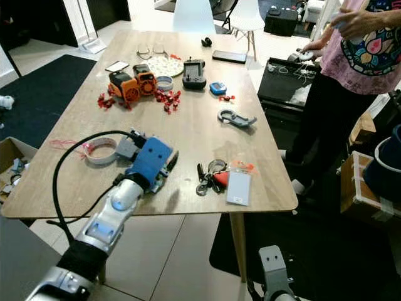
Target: Hang keys on a hook
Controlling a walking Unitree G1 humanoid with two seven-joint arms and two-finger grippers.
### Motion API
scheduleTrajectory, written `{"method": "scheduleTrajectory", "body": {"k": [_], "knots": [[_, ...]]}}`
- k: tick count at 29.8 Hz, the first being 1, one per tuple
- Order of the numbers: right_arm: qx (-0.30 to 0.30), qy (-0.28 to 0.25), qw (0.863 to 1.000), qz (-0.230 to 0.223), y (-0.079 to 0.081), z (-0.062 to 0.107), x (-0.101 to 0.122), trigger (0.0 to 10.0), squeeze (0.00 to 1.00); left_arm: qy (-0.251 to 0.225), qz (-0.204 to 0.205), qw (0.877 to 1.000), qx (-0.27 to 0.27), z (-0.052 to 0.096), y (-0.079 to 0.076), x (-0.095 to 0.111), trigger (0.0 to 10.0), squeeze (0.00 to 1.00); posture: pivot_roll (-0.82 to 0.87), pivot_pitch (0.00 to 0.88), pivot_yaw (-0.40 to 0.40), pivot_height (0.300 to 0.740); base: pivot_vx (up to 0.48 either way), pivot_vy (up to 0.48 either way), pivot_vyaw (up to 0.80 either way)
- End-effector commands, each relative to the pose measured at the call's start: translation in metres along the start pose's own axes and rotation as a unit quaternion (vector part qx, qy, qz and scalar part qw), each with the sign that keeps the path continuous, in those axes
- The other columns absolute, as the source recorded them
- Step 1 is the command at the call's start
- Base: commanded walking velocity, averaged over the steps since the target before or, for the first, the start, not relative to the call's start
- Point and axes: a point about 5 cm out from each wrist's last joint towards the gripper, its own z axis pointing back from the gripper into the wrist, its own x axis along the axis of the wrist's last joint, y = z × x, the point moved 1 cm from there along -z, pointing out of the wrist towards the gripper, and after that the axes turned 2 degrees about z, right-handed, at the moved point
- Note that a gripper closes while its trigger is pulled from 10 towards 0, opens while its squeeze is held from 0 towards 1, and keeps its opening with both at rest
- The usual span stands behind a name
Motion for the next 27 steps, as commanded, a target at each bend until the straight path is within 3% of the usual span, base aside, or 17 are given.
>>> {"method": "scheduleTrajectory", "body": {"k": [1, 4, 10, 19, 27], "knots": [[-0.007, 0.009, 1.000, -0.005, -0.004, 0.003, -0.008, 10.0, 0.00, 0.009, -0.019, 1.000, 0.001, 0.001, 0.005, -0.007, 10.0, 0.00, 0.02, 0.105, -0.036, 0.740, 0.000, 0.000, 0.00], [-0.008, 0.010, 1.000, -0.005, -0.004, 0.004, -0.009, 10.0, 0.00, 0.018, -0.020, 1.000, 0.002, 0.001, 0.009, -0.013, 10.0, 0.00, 0.02, 0.104, -0.035, 0.740, 0.000, 0.000, 0.00], [-0.009, 0.011, 1.000, -0.005, -0.005, 0.005, -0.010, 10.0, 0.00, 0.027, 0.022, 0.999, -0.022, 0.002, 0.010, -0.020, 10.0, 0.00, 0.02, 0.098, -0.035, 0.740, 0.000, 0.000, 0.00], [-0.007, 0.010, 1.000, -0.003, -0.005, 0.004, -0.009, 10.0, 0.00, 0.046, 0.004, 0.997, -0.054, 0.003, 0.001, -0.031, 10.0, 0.00, 0.02, 0.092, -0.036, 0.740, 0.000, 0.000, 0.00], [-0.008, 0.010, 1.000, -0.002, -0.006, 0.005, -0.010, 10.0, 0.00, 0.068, -0.031, 0.995, -0.072, 0.005, 0.003, -0.041, 10.0, 0.00, 0.02, 0.094, -0.037, 0.740, 0.000, 0.000, 0.00]]}}
